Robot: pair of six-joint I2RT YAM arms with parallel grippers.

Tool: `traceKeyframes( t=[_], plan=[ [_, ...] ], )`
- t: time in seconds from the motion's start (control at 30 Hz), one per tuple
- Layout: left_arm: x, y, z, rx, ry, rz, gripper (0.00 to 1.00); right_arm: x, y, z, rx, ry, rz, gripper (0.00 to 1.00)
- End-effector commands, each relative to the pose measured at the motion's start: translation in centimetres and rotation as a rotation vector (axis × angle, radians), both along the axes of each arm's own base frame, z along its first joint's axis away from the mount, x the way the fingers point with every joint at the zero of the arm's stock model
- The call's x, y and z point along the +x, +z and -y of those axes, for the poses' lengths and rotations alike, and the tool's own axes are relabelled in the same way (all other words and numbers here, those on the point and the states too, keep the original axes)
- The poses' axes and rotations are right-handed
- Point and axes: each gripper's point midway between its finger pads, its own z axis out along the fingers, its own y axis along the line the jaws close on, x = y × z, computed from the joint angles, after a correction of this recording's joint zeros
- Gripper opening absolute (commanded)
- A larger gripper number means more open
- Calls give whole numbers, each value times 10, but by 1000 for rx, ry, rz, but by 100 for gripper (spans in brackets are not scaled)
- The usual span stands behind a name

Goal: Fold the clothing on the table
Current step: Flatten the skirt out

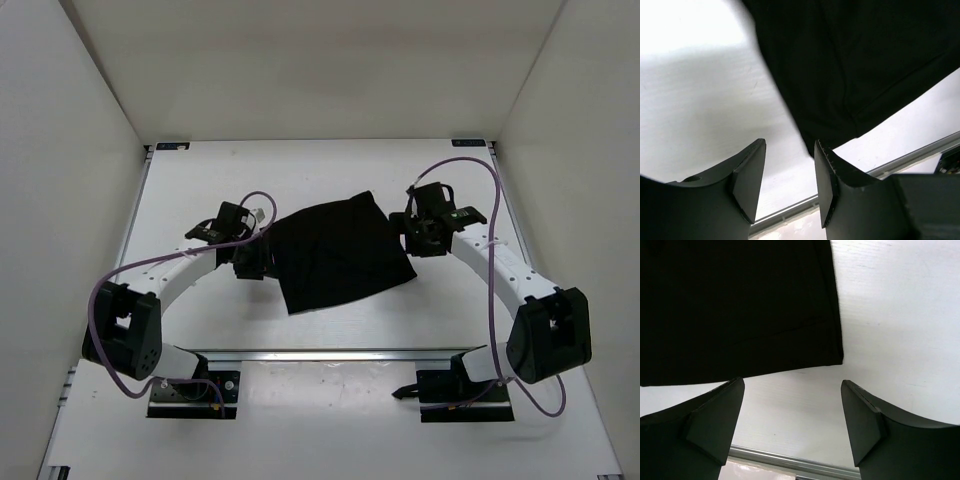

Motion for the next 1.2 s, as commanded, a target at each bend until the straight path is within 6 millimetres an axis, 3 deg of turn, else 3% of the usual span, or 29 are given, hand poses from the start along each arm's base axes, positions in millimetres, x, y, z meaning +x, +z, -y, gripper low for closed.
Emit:
traceKeyframes(
  t=[0.0, 0.1, 0.17, 0.27, 0.3, 0.33, 0.37, 0.43, 0.47, 0.5, 0.53, 0.6, 0.63, 0.67, 0.7, 0.73, 0.8, 0.9, 0.93, 0.97, 1.13, 1.17],
  plan=[
    [-4, 6, -2, -25, 7, 24, 55, 5, 14, -12, -1, 12, 30, 76],
    [-4, 4, -10, 0, 13, 17, 55, 0, 22, -28, 59, 63, 69, 78],
    [0, 3, -16, 10, 23, 12, 56, -8, 35, -44, 129, 110, 112, 92],
    [0, 1, -13, 2, 15, 2, 59, -18, 41, -65, 221, 168, 119, 88],
    [2, 0, -11, 7, 9, 8, 58, -17, 41, -73, 260, 170, 123, 71],
    [4, -2, -13, 23, 5, 14, 23, -17, 45, -87, 311, 199, 132, 53],
    [11, 0, -15, 40, 18, 19, 2, -27, 38, -100, 355, 219, 83, 25],
    [26, -7, -23, 81, 38, -14, 0, -28, 36, -122, 388, 246, 65, 10],
    [42, 3, -25, 102, 48, 18, 8, -34, 31, -137, 389, 267, 40, 13],
    [56, 6, -32, 123, 65, 13, 16, -31, 37, -146, 396, 274, 63, 28],
    [60, -2, -35, 149, 67, -24, 18, -35, 30, -159, 384, 305, 51, 37],
    [90, 10, -40, 154, 78, 21, 16, -33, 33, -182, 378, 332, 52, 42],
    [94, 2, -42, 166, 76, -3, 16, -32, 29, -194, 372, 344, 34, 43],
    [107, 9, -44, 173, 80, 22, 17, -35, 18, -205, 352, 370, 9, 47],
    [119, 8, -47, 188, 70, 35, 22, -33, 24, -214, 343, 388, 21, 51],
    [124, 3, -47, 198, 58, 34, 28, -37, 10, -221, 302, 394, -12, 52],
    [136, 3, -50, 223, 35, 64, 44, -40, 2, -241, 240, 432, -14, 58],
    [151, -2, -51, 241, 22, 103, 68, -47, -21, -255, 149, 458, -45, 67],
    [154, -4, -50, 242, 19, 98, 68, -52, -24, -259, 133, 471, -59, 67],
    [153, -8, -48, 254, -1, 82, 69, -58, -38, -258, 93, 467, -94, 68],
    [156, -29, -35, 257, -8, 48, 66, -63, -61, -264, -45, 468, -122, 69],
    [155, -34, -32, 251, -17, 40, 61, -68, -70, -263, -73, 475, -139, 69]
  ],
)
